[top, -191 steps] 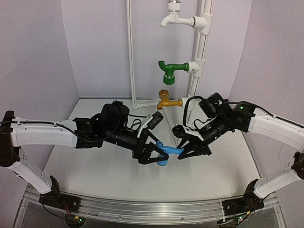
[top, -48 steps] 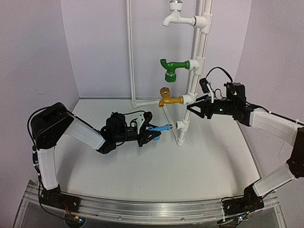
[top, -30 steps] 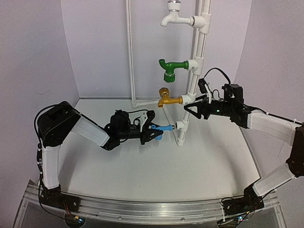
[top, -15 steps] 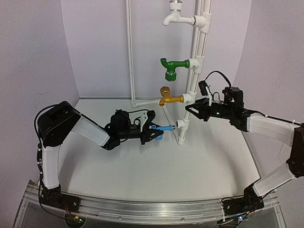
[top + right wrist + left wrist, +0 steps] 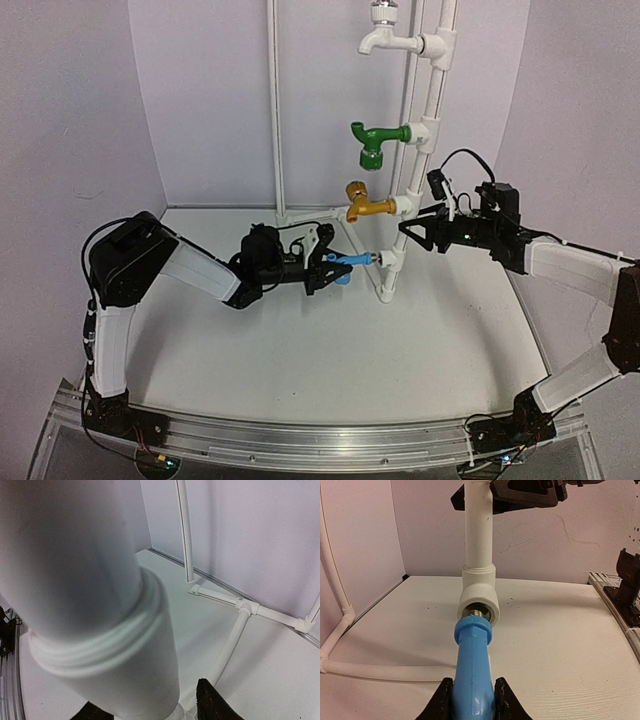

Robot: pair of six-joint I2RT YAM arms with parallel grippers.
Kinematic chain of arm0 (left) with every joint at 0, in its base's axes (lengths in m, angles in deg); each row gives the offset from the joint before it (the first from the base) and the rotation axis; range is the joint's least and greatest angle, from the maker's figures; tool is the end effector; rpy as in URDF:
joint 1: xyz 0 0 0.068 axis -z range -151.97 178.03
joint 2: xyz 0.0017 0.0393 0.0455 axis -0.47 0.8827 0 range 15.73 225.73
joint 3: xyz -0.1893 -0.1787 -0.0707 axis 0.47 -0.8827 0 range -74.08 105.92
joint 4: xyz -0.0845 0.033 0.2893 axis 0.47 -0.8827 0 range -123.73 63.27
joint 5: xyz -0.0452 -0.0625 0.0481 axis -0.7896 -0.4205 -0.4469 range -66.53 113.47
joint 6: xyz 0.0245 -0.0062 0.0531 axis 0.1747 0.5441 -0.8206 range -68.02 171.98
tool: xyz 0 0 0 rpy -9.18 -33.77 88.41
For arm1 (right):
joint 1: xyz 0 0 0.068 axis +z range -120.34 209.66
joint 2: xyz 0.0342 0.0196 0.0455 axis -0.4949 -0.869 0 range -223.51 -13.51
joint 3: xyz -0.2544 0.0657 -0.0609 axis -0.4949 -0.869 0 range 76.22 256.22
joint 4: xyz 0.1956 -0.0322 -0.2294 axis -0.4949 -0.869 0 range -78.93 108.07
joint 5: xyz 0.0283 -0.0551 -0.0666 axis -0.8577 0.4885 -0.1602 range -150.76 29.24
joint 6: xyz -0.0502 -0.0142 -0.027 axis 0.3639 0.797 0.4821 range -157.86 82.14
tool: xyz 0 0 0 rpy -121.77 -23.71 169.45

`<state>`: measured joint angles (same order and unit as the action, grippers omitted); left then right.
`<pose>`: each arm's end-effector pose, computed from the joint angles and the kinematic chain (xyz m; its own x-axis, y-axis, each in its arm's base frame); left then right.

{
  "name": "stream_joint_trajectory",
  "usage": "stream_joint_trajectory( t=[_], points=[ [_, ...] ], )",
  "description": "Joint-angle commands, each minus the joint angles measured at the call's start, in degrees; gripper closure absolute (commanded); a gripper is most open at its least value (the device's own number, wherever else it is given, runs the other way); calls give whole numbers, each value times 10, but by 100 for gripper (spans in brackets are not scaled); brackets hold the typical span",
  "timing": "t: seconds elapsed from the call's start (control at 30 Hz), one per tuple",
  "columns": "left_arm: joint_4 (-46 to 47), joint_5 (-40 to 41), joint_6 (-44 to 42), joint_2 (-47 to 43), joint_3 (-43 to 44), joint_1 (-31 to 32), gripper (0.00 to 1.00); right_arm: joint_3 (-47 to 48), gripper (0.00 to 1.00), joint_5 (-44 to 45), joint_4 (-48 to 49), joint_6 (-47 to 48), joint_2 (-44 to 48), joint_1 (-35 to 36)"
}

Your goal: Install the water faucets

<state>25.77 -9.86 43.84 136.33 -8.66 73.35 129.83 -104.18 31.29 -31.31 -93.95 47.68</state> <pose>0.3185 -0.3553 0.1298 0.1062 0.0608 -0.9925 0.9748 0.1907 0.1160 0.3370 0.1405 0.2691 -0.1242 -0.1274 -0.9840 -0.8798 0.4728 0.0498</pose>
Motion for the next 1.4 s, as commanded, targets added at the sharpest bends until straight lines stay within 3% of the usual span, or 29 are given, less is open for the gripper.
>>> stream_joint_trajectory(
  t=[0.0,0.2,0.37,1.0,1.37],
  points=[
    [27,-5,-5,17,31,0,100,20,45,-11,11,-12,7,0],
    [37,-7,6,24,42,0,100,21,34,-1,17,-24,-11,4],
    [34,-15,16,28,54,0,100,16,32,8,31,-24,-13,12],
    [30,-26,18,39,63,9,100,5,65,30,89,-61,-27,13],
    [3,13,17,32,73,21,100,-4,79,23,89,-61,-26,13]
  ],
)
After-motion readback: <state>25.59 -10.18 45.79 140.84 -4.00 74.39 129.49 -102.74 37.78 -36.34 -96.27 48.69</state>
